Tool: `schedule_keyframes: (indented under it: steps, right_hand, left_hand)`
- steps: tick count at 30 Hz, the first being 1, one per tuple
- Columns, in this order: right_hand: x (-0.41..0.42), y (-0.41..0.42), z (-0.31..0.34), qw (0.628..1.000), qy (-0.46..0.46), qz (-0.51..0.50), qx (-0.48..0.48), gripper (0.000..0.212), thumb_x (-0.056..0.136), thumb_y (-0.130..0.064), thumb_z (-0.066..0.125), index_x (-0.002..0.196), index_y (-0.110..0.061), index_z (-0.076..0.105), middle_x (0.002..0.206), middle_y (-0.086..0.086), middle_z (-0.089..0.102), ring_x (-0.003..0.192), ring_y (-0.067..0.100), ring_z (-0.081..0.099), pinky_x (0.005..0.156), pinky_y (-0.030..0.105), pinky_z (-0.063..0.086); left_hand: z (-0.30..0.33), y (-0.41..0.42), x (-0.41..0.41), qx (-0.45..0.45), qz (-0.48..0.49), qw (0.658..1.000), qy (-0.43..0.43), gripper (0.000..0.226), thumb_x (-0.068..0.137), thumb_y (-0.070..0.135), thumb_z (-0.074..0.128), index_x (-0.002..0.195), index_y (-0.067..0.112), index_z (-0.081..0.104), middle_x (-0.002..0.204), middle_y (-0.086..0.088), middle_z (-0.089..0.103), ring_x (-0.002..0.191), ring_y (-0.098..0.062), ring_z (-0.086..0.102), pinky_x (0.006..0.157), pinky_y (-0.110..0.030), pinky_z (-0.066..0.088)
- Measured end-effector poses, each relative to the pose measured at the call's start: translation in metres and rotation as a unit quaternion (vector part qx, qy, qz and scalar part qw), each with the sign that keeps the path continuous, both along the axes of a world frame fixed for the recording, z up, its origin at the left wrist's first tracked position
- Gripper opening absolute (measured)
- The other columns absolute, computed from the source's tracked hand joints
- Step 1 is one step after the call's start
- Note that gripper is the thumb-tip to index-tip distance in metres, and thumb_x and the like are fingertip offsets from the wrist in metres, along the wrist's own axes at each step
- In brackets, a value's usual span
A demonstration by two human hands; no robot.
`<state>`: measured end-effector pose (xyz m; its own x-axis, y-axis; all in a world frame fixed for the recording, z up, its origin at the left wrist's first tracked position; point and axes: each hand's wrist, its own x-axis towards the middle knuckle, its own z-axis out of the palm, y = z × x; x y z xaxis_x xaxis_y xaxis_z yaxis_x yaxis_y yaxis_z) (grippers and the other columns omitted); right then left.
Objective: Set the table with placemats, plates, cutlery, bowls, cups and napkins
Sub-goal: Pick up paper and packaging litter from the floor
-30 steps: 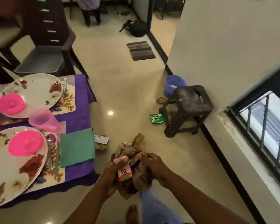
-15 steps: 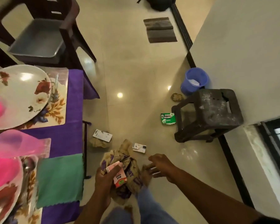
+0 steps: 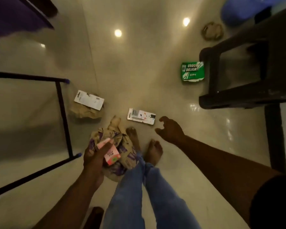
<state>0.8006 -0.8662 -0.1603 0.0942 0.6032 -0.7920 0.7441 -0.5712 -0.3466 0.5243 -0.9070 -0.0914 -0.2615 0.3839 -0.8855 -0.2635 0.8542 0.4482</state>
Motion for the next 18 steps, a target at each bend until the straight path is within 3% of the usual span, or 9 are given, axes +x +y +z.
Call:
schedule_keyframes:
  steps: [4,8,14,18]
  right_hand:
    - [-0.003,0.008,-0.106,0.997,-0.041,0.004,0.068,0.042,0.092,-0.021,0.065,0.133,-0.012,0.059,0.12,0.014,0.068,0.113,0.035,0.062,0.095,0.039,0.046]
    - [0.001,-0.003,-0.198,0.993,-0.074,0.067,0.057,0.041,0.093,-0.026,0.062,0.131,-0.012,0.056,0.121,0.015,0.061,0.113,0.036,0.057,0.093,0.042,0.046]
    - [-0.006,-0.001,-0.291,0.984,-0.081,0.158,0.022,0.061,0.089,-0.033,0.071,0.141,-0.014,0.045,0.133,0.016,0.047,0.12,0.035,0.05,0.091,0.047,0.051]
    - [-0.009,-0.001,-0.322,0.964,-0.145,0.219,0.04,0.082,0.081,-0.041,0.081,0.144,-0.015,0.036,0.138,0.017,0.039,0.121,0.035,0.046,0.081,0.047,0.053]
  left_hand:
    - [-0.103,0.017,-0.006,-0.028,-0.032,0.999,-0.005,0.049,0.08,0.023,0.084,0.127,0.017,0.072,0.115,-0.012,0.077,0.11,-0.032,0.073,0.09,-0.05,0.059]
    - [-0.176,0.007,-0.005,-0.086,-0.055,0.995,-0.017,0.062,0.068,0.03,0.088,0.126,0.015,0.072,0.117,-0.015,0.076,0.111,-0.034,0.072,0.097,-0.059,0.056]
    - [-0.236,-0.002,-0.012,-0.16,-0.082,0.982,-0.061,0.058,0.068,0.031,0.084,0.123,0.015,0.074,0.117,-0.016,0.076,0.11,-0.031,0.072,0.094,-0.05,0.058]
    - [-0.253,0.003,-0.011,-0.196,-0.094,0.97,-0.106,0.055,0.075,0.029,0.081,0.126,0.013,0.073,0.119,-0.018,0.075,0.112,-0.033,0.071,0.092,-0.049,0.061]
